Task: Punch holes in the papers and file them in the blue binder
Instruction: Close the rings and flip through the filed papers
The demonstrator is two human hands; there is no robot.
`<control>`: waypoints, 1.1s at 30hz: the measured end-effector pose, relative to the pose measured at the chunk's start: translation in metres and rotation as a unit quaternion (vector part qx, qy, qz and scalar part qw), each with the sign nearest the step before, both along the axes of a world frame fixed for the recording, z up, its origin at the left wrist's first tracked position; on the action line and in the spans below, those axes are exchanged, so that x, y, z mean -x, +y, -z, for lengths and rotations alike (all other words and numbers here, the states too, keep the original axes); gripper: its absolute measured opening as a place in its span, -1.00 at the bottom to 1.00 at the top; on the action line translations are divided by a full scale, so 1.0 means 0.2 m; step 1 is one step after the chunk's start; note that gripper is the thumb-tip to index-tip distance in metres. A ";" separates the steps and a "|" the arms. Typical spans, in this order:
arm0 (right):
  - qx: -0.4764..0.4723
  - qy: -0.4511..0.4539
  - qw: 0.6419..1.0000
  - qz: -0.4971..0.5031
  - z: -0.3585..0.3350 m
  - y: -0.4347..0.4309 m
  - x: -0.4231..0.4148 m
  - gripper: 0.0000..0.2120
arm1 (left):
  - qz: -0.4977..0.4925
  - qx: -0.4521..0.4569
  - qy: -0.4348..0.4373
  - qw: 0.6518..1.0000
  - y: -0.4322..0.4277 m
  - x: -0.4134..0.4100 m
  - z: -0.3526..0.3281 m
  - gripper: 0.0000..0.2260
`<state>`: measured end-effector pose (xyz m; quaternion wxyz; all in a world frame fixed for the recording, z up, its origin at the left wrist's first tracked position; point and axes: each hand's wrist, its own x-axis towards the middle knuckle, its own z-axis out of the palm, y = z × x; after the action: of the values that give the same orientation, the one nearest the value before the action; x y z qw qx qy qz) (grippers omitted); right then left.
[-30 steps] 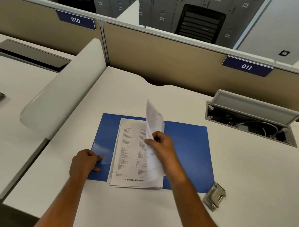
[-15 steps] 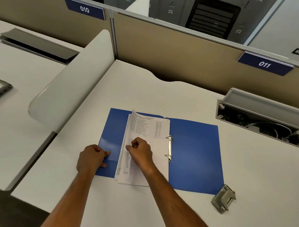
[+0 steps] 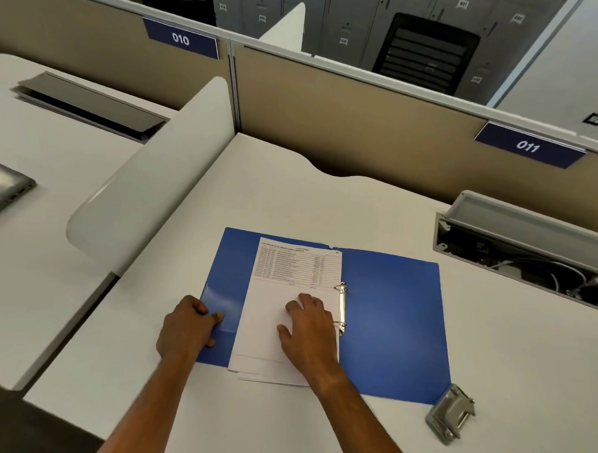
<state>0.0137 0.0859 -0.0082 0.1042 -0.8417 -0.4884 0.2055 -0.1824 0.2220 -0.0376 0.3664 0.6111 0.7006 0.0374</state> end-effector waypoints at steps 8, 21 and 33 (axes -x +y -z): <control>-0.020 -0.060 0.992 -0.109 0.00 -0.17 0.13 -0.38 | 0.002 -0.097 0.031 0.995 -0.12 -0.05 0.03 -0.79; 0.124 -0.083 0.973 -0.176 0.11 0.07 0.45 0.07 | 0.013 -0.081 0.055 0.995 -0.09 -0.03 0.04 -0.77; 0.049 -0.174 0.932 -0.313 0.15 -0.12 0.28 -0.45 | 0.015 -0.094 0.054 0.994 -0.09 -0.03 0.05 -0.67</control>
<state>-0.0416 0.0611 -0.0377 -0.0934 -0.6727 -0.7269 0.1019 -0.1755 0.2038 -0.0480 0.2696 0.6544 0.7036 0.0640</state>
